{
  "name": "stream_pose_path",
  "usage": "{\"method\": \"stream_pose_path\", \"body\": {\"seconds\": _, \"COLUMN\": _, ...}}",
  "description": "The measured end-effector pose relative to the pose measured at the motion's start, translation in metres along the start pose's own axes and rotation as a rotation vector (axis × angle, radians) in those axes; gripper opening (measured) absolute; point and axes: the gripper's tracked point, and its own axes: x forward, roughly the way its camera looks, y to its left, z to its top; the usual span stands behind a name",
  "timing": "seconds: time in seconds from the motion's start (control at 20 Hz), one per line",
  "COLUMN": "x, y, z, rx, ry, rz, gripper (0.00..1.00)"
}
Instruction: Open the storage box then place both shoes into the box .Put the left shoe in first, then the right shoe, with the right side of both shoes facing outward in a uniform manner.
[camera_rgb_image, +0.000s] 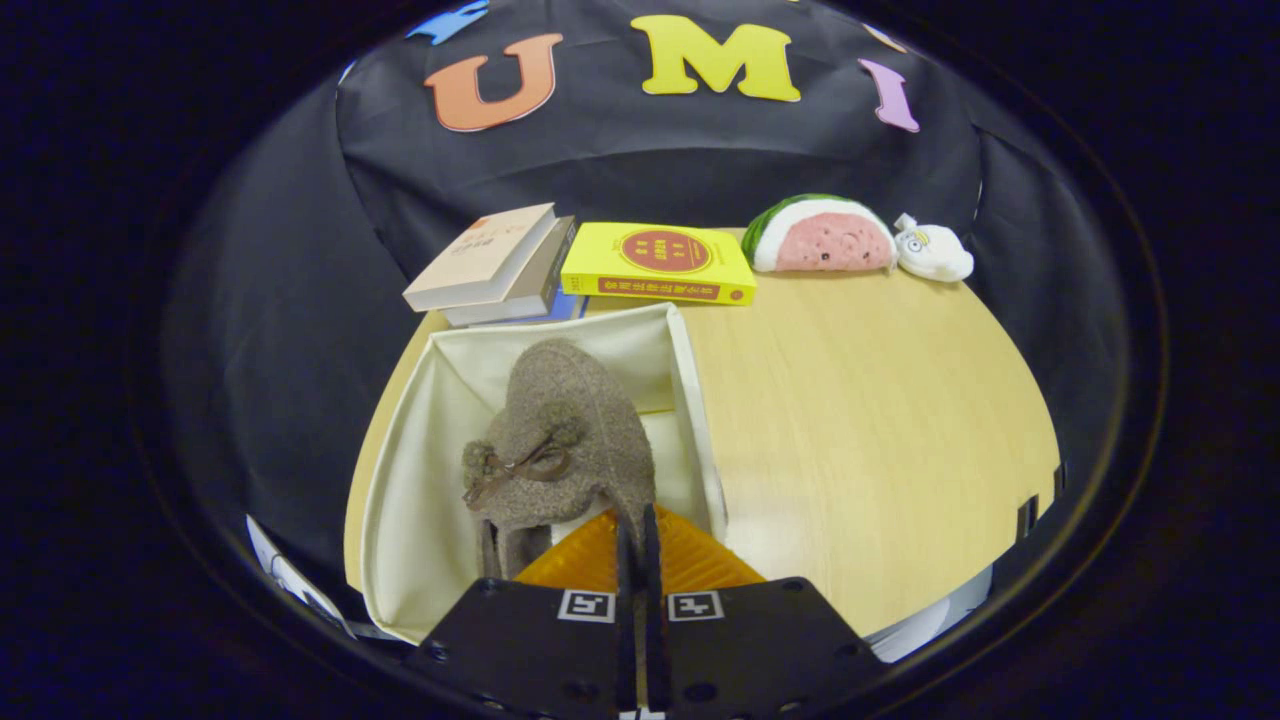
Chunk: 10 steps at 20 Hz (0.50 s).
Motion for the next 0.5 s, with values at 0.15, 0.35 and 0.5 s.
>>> {"method": "stream_pose_path", "body": {"seconds": 0.15, "x": -0.007, "y": 0.004, "z": 0.003, "rx": -0.03, "ry": -0.03, "rz": 0.035, "gripper": 0.17}}
{"method": "stream_pose_path", "body": {"seconds": 0.35, "x": -0.037, "y": -0.006, "z": 0.027, "rx": -0.056, "ry": -0.177, "rz": 0.024, "gripper": 0.23}}
{"method": "stream_pose_path", "body": {"seconds": 0.5, "x": -0.07, "y": -0.021, "z": 0.038, "rx": -0.06, "ry": -0.287, "rz": 0.026, "gripper": 0.3}}
